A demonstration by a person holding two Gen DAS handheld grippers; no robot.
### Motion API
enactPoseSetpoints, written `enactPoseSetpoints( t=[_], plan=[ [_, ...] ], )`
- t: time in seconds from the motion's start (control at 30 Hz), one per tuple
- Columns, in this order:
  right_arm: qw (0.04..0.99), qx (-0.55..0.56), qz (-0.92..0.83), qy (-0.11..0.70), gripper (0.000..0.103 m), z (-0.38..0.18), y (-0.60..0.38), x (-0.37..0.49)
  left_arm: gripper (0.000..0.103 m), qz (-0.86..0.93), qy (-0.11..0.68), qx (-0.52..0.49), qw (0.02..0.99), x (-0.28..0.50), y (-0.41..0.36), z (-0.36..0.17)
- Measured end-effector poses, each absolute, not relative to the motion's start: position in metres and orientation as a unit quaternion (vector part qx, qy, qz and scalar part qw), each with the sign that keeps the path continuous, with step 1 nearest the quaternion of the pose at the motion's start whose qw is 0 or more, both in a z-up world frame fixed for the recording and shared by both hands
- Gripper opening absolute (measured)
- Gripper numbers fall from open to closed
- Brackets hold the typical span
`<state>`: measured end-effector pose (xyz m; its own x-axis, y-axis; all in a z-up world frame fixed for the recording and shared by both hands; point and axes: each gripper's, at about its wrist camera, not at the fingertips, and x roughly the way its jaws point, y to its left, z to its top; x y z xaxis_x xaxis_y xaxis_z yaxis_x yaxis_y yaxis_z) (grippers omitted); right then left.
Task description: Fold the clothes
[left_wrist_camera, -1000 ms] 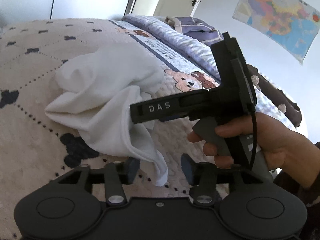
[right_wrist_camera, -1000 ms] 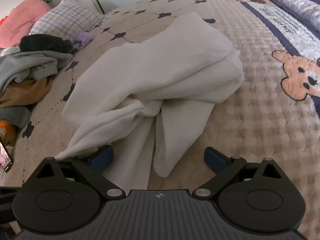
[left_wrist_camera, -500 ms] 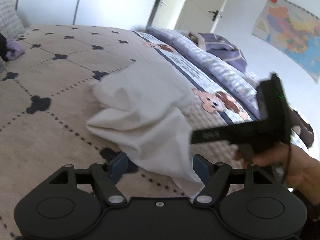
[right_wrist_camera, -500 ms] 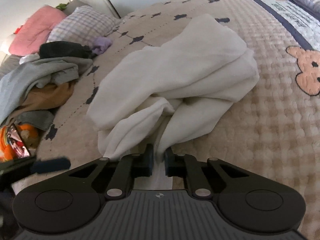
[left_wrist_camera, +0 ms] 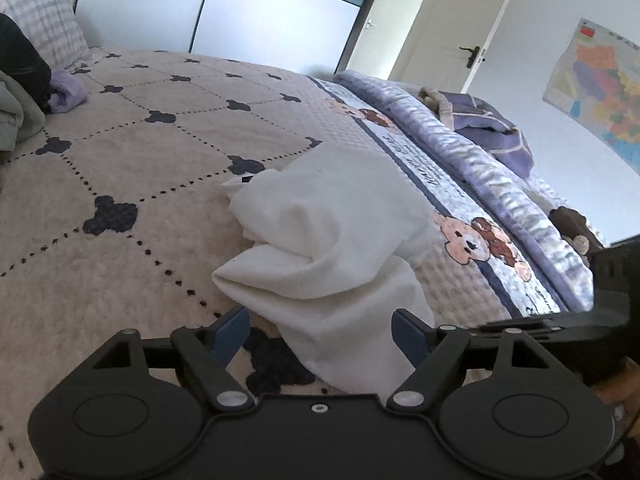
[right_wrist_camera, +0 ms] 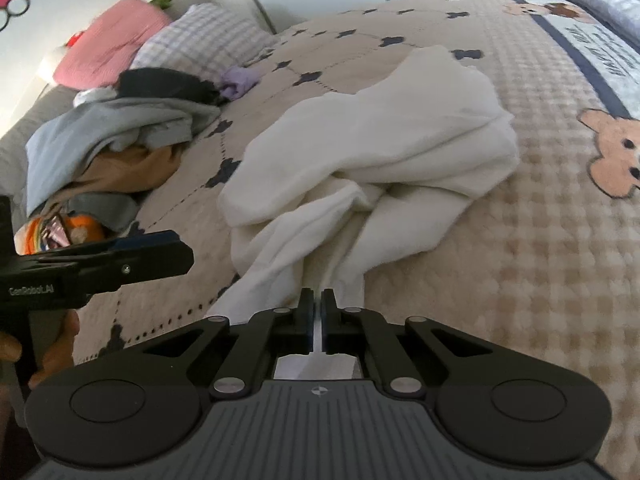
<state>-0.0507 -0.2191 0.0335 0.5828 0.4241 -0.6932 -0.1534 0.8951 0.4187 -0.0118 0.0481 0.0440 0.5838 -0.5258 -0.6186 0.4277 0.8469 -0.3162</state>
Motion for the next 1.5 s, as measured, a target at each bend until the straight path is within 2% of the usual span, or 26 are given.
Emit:
enactPoseSetpoints(
  t=[0.03,0.07,0.1,0.13,0.37,0.43,0.6,0.7,0.77,0.8,0.87,0.9,0.97,1.07,1.5],
  plan=[
    [0.877,0.161,0.157,0.425,0.033,0.034,-0.221,-0.05,0.08,-0.267,0.367,-0.066,0.889,-0.01,0.045,0.044],
    [0.879,0.162,0.149,0.424,0.043,0.034,-0.224,-0.05,0.081,-0.266,0.365,-0.064,0.89,-0.007,0.042,0.045],
    [0.88,0.164,0.141,0.422,0.061,0.034,-0.226,-0.049,0.082,-0.265,0.363,-0.063,0.891,-0.005,0.039,0.045],
    [0.882,0.166,0.133,0.421,0.069,0.034,-0.228,-0.049,0.085,-0.265,0.36,-0.061,0.893,-0.003,0.035,0.045],
    [0.885,0.183,0.091,0.419,0.077,0.031,-0.244,-0.045,0.087,-0.256,0.351,-0.067,0.898,0.016,0.011,0.041],
    [0.884,0.186,0.084,0.421,0.083,0.03,-0.246,-0.044,0.088,-0.251,0.353,-0.067,0.899,0.021,0.005,0.036],
    [0.883,0.188,0.072,0.423,0.084,0.027,-0.252,-0.042,0.088,-0.238,0.37,-0.058,0.896,0.03,-0.005,0.018],
    [0.882,0.19,0.066,0.425,0.084,0.026,-0.255,-0.041,0.084,-0.237,0.375,-0.055,0.895,0.032,-0.007,0.01],
    [0.882,0.192,0.062,0.427,0.084,0.025,-0.258,-0.039,0.066,-0.229,0.375,-0.05,0.897,0.032,-0.008,0.007],
    [0.882,0.193,0.061,0.426,0.084,0.025,-0.259,-0.039,0.061,-0.225,0.375,-0.048,0.898,0.032,-0.009,0.006],
    [0.883,0.192,0.058,0.425,0.084,0.025,-0.261,-0.039,0.039,-0.215,0.376,-0.049,0.9,0.032,-0.008,0.004],
    [0.883,0.191,0.057,0.424,0.084,0.025,-0.261,-0.039,0.032,-0.21,0.376,-0.05,0.901,0.032,-0.007,0.003],
    [0.884,0.192,0.052,0.423,0.084,0.025,-0.263,-0.039,0.011,-0.202,0.373,-0.054,0.904,0.031,-0.004,0.004],
    [0.885,0.195,0.045,0.42,0.084,0.026,-0.267,-0.037,0.007,-0.195,0.364,-0.071,0.908,0.029,0.001,0.009],
    [0.887,0.202,0.031,0.413,0.085,0.026,-0.268,-0.022,0.006,-0.224,0.31,-0.095,0.919,-0.007,0.02,0.059]
  ],
)
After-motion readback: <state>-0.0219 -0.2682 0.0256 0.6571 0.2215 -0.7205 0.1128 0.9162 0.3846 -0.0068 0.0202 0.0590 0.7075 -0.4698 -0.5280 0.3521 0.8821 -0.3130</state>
